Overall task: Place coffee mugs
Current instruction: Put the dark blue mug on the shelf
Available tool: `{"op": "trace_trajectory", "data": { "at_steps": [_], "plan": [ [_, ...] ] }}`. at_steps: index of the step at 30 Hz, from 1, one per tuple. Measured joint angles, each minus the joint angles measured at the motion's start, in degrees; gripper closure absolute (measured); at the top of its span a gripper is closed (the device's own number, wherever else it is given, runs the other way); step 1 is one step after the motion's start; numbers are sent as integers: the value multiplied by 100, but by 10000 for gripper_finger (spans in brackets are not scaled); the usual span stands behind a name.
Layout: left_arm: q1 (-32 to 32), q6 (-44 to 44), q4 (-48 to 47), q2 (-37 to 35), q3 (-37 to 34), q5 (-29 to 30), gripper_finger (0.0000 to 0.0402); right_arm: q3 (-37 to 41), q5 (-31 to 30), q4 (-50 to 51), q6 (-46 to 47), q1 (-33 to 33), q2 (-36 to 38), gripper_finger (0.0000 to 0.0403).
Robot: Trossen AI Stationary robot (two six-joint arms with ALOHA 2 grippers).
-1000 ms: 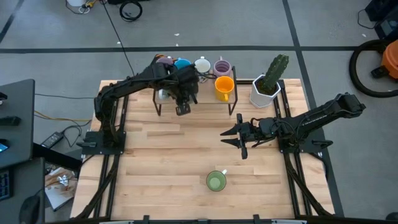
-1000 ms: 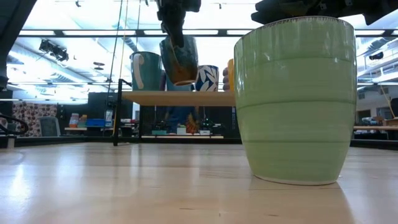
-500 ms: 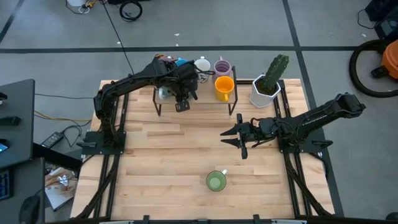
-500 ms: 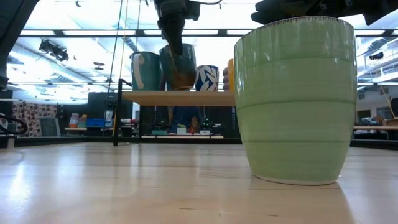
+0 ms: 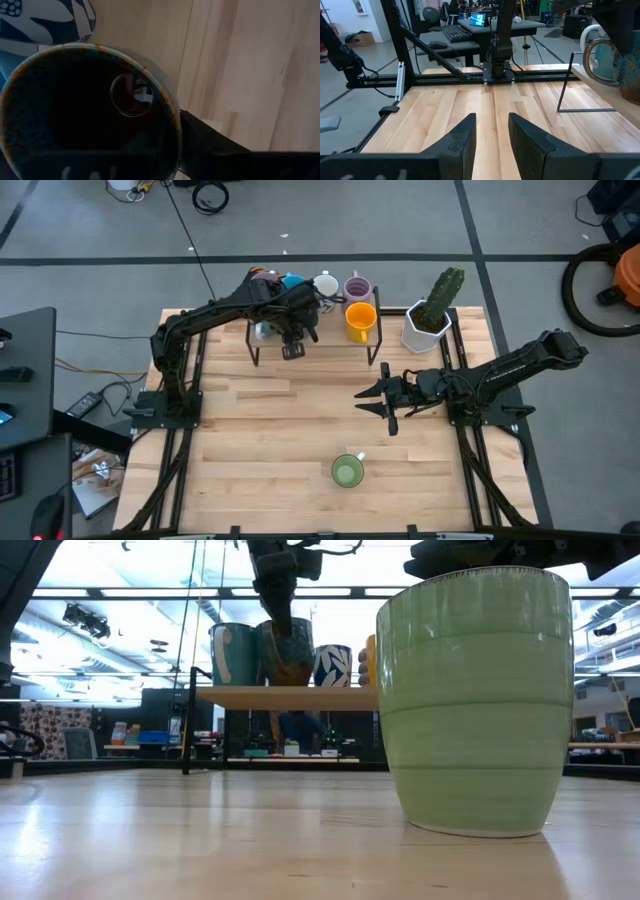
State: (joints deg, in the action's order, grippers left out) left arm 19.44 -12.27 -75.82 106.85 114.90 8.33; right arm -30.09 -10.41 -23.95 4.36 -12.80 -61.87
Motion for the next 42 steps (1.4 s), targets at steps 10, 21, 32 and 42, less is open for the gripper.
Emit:
{"op": "trace_trajectory", "data": {
  "at_steps": [10,21,32,42],
  "plan": [
    [-2,96,160,-4,4,186,291,0,2,8,0,0,0,283],
    [-7,99,372,-2,4,240,269,0,2,49,0,0,0,283],
    [-250,-512,432,-2,-1,1197,217,0,2,68,0,-2,0,283],
    [-246,-475,642,-2,-1,1217,229,0,4,66,0,0,0,283]
  ]
}}
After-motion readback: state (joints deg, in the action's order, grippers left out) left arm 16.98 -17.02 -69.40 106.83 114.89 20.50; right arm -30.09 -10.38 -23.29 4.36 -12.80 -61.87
